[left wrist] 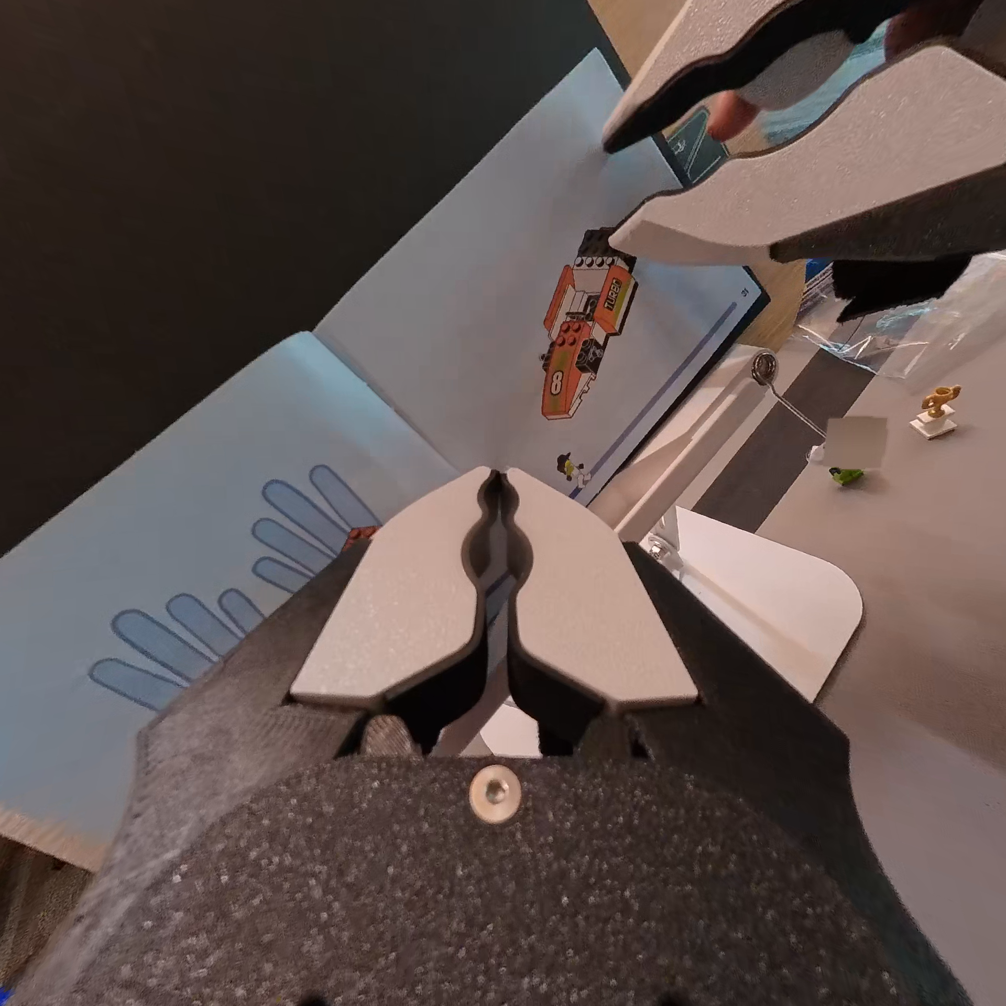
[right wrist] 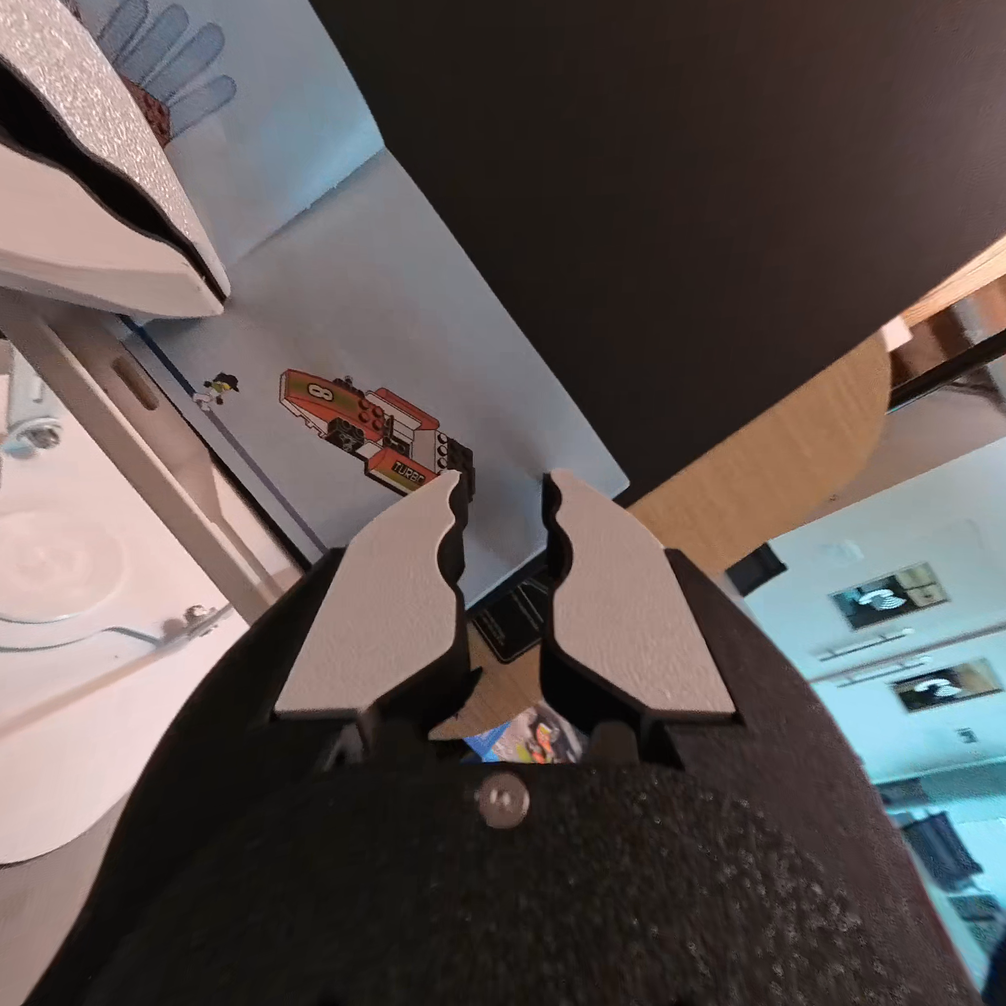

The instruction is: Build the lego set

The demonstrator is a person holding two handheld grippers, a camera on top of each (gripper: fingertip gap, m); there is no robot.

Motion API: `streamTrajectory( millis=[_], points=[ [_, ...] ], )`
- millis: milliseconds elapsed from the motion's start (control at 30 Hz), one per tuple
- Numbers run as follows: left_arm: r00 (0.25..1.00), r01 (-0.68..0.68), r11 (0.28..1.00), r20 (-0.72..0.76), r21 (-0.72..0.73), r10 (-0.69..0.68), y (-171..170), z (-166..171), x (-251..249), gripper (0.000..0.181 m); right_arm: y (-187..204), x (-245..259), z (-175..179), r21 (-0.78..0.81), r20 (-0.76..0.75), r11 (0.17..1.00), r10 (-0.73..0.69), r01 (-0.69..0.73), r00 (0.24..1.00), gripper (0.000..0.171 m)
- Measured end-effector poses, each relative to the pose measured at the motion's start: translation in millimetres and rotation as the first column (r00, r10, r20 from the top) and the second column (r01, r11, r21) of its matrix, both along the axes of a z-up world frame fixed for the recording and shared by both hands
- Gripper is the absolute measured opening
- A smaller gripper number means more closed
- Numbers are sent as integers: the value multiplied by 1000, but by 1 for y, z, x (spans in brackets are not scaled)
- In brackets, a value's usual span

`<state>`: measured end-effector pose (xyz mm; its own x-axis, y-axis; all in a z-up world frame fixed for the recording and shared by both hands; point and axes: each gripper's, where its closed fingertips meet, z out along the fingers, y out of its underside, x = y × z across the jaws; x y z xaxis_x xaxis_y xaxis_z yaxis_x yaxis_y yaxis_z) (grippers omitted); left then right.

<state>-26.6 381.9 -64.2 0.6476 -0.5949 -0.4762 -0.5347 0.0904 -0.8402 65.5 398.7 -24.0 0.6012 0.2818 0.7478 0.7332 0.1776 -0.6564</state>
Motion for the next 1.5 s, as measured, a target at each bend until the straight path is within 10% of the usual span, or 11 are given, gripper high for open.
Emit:
streamTrajectory(
  millis=[300, 933, 1100, 1500],
  points=[
    [1000, 2, 1000, -15, -4, -2, -1, 1, 0, 0, 0, 0, 2, -95, -59, 995, 15, -21, 998, 45],
    [1000, -7, 1000, -5, -8, 7, -1, 0, 1, 0, 1, -2, -5, -82, -137, 997, -14, 3, 990, 0],
    [1000, -15, 1000, -17, 0, 15, -2, 0, 1, 0, 4, 4, 6, -44, -110, 999, -26, 21, 994, 42],
    [1000, -17, 1000, -4, -1, 17, 1, 2, 2, 0, 10, 7, 8, -63, -188, 998, -27, 15, 982, 18]
  ],
)
